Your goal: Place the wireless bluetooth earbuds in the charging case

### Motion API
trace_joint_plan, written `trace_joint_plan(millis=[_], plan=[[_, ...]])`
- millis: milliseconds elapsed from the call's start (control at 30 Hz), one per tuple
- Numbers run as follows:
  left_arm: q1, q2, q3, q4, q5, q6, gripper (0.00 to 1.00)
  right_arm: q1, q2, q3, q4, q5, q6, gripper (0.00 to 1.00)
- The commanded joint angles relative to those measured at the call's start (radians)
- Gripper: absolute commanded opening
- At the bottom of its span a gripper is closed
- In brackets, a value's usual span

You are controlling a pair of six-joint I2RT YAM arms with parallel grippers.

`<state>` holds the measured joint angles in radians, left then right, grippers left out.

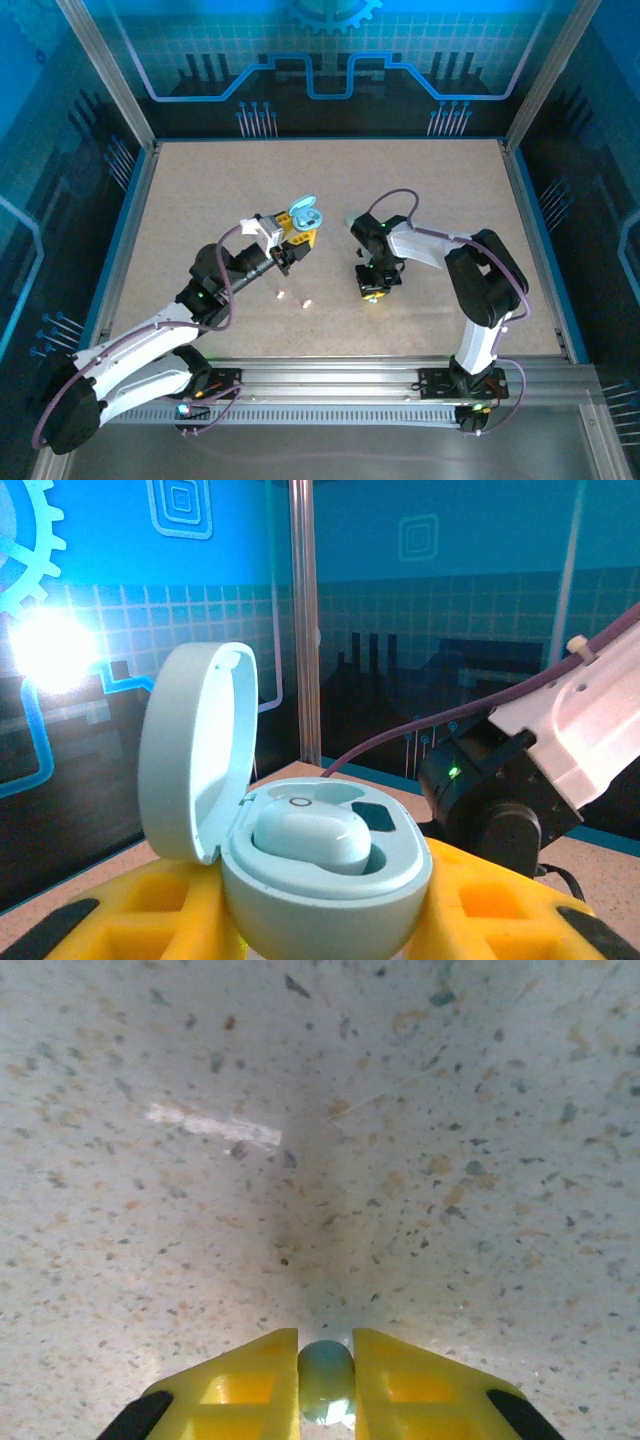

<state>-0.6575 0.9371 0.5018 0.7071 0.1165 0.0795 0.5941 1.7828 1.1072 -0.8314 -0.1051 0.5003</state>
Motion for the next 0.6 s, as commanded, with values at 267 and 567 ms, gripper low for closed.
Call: trace_joint_plan(millis=[267, 567], plan=[[-0.003, 0.057, -0.009, 0.055, 0.081, 0.018, 0.28, -0.084, -0.385, 0.177, -0.063, -0.222, -0.022, 0.19], [-0.002, 0.115, 0.013, 0.051, 0.187, 0.049, 0.28, -0.11, -0.474, 0.303, -0.01, -0.531, -0.021, 0.18]])
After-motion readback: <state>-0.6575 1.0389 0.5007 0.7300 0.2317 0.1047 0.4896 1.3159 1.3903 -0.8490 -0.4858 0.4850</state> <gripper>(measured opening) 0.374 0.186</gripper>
